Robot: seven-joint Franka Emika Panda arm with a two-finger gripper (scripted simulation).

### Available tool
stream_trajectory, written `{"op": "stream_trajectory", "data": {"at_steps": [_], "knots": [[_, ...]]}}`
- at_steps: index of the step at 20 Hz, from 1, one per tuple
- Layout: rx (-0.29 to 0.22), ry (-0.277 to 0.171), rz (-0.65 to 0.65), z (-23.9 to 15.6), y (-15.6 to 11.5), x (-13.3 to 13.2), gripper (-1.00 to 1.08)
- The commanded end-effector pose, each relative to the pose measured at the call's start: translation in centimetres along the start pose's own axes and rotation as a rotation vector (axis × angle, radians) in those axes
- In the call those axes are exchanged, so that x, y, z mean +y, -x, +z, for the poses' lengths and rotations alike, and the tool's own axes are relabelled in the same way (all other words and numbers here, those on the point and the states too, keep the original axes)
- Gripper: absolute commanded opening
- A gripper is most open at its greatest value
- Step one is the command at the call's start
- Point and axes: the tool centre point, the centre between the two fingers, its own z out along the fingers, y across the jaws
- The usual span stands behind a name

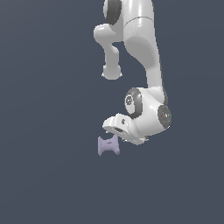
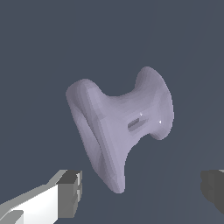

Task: Pick up the object and move it to a goal position.

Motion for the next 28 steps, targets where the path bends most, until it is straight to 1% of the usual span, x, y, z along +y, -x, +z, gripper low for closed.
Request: {"op": "stream_trajectory", "data": {"at_steps": [1, 6, 11, 14, 18, 28], "knots": [[0.010, 0.058, 0.028, 0.2, -0.1, -0.7, 1.08], [0.032, 0.141, 0.068, 0.4, -0.2, -1.8, 1.08], [0.050, 0.187, 0.092, 0.5, -0.3, -2.4, 1.08], [0.054, 0.198, 0.098, 0.5, -0.3, -2.5, 1.08], [0.052, 0.194, 0.094, 0.6, -0.2, -2.5, 1.08], [0.054, 0.198, 0.097, 3.4, -0.3, -1.9, 1.08]]}}
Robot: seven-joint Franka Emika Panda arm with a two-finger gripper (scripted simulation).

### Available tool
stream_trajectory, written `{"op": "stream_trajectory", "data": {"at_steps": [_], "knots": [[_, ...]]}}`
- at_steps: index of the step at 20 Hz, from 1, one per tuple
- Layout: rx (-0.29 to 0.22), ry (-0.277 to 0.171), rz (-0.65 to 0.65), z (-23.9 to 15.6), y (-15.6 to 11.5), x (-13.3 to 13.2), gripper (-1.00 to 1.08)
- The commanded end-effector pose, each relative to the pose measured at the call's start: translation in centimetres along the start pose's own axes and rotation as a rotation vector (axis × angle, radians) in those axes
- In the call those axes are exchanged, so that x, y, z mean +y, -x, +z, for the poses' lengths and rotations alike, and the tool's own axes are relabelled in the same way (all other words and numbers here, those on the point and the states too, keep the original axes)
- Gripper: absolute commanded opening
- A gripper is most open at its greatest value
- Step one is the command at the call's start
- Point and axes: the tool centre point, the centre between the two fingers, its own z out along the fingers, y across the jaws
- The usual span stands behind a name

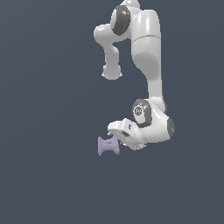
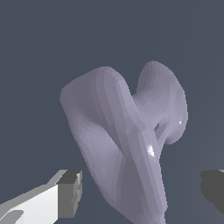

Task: Pick up the object and move it to a goal position.

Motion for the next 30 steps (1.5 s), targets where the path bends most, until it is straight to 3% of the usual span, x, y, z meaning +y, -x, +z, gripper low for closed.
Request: {"op": "stream_trajectory", "data": {"at_steps": [1, 2, 18, 30], "knots": [[0.001, 0.000, 0.000, 0.3, 0.0, 0.0, 1.08], [0.001, 0.000, 0.000, 0.3, 0.0, 0.0, -1.00], [0.001, 0.000, 0.000, 0.2, 0.5, 0.1, -1.00], [0.001, -0.001, 0.000, -0.8, 4.6, 0.8, -1.00]]}}
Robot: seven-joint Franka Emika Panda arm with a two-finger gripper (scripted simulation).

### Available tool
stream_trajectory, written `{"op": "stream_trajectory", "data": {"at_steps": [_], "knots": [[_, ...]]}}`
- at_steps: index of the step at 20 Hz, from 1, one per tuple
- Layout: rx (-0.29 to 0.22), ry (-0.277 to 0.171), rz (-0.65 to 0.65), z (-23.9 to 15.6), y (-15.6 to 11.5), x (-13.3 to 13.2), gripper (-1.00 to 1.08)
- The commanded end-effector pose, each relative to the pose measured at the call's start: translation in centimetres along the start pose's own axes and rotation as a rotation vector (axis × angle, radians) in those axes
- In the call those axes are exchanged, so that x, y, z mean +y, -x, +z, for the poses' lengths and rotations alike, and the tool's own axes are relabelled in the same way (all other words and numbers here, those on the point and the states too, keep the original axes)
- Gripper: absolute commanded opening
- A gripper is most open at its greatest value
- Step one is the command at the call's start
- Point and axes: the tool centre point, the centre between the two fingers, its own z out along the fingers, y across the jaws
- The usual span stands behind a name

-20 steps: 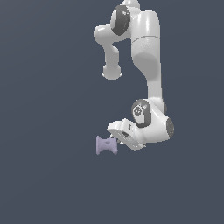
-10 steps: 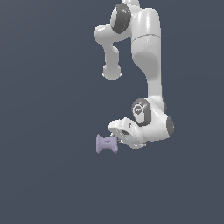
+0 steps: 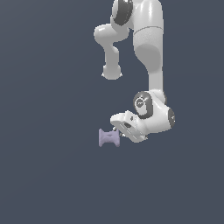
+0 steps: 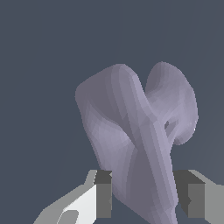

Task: Pick up the object and move it to a goal position.

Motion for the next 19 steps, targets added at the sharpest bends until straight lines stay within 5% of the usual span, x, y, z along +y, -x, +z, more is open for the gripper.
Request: {"op": "stream_trajectory", "data": {"at_steps": [1, 19], "knots": [[0.001, -0.001, 0.000, -0.3, 1.4, 0.2, -1.00], [0.001, 0.001, 0.000, -1.8, 7.2, 1.2, -1.00]]}}
